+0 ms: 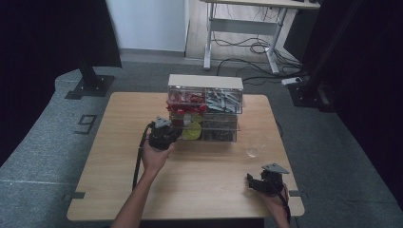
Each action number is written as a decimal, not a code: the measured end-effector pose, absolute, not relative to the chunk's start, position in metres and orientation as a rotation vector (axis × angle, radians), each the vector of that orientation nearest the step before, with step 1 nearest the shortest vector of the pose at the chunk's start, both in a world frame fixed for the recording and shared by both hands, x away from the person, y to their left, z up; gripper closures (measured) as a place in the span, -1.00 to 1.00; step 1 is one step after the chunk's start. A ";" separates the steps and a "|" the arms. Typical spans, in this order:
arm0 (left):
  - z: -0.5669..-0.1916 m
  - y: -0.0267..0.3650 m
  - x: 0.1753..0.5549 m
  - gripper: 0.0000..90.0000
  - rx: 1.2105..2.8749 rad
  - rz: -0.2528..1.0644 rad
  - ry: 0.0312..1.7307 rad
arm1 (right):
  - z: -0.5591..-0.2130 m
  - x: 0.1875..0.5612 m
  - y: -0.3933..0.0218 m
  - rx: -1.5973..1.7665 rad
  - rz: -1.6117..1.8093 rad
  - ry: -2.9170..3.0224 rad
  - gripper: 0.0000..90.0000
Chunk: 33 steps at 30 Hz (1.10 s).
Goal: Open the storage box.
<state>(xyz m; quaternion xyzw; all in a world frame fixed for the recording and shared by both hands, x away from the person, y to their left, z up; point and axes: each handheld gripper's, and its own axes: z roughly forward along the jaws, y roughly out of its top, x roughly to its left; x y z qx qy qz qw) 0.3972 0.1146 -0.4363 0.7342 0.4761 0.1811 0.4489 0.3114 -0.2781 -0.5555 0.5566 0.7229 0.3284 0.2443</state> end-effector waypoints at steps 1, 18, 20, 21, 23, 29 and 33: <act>-0.435 0.115 0.398 1.00 1.818 0.456 1.179 | -0.555 0.311 -0.278 1.520 0.897 1.974 -0.61; -0.422 0.122 0.409 1.00 1.785 0.500 1.193 | -0.555 0.311 -0.278 1.523 0.897 1.974 -0.61; -0.422 0.122 0.409 1.00 1.782 0.497 1.197 | -0.555 0.311 -0.278 1.523 0.896 1.975 -0.61; -0.422 0.123 0.410 1.00 1.781 0.494 1.197 | -0.555 0.311 -0.278 1.523 0.896 1.975 -0.61; -0.420 0.123 0.411 1.00 1.778 0.493 1.200 | -0.555 0.311 -0.278 1.521 0.897 1.975 -0.61; -0.412 0.121 0.414 1.00 1.775 0.494 1.191 | -0.555 0.311 -0.278 1.522 0.896 1.975 -0.61; -0.411 0.121 0.416 1.00 1.767 0.479 1.194 | -0.555 0.311 -0.278 1.522 0.896 1.975 -0.61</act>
